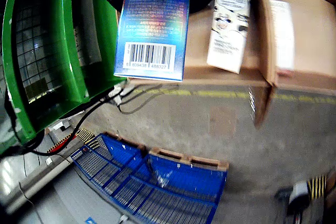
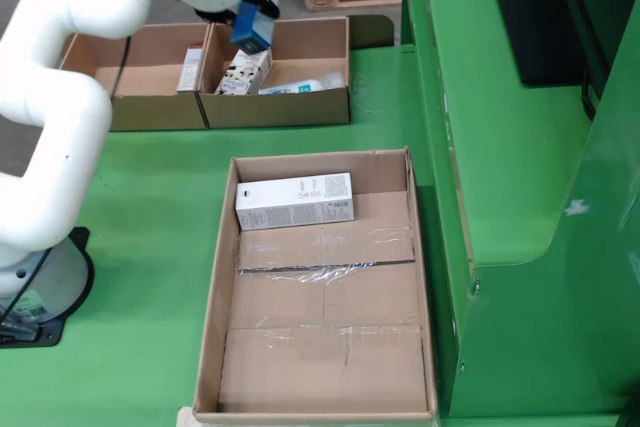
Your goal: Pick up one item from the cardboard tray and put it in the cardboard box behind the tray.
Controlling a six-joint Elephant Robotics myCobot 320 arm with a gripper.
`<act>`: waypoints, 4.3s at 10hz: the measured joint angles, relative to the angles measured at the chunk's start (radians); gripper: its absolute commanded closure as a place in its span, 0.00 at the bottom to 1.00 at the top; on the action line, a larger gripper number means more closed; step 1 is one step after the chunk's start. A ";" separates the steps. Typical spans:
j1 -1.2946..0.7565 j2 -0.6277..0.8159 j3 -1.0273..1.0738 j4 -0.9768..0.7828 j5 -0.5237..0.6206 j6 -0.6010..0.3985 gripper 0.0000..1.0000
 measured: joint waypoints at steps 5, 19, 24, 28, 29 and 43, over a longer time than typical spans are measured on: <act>-0.012 -0.299 0.000 0.315 -0.293 -0.049 1.00; -0.038 -0.357 0.002 0.316 -0.291 -0.121 0.90; -0.038 -0.357 0.002 0.316 -0.291 -0.121 0.40; -0.049 -0.357 0.002 0.316 -0.291 -0.117 0.00; -0.049 -0.357 0.002 0.316 -0.291 -0.117 0.00; -0.034 -0.364 0.002 0.316 -0.293 -0.118 0.00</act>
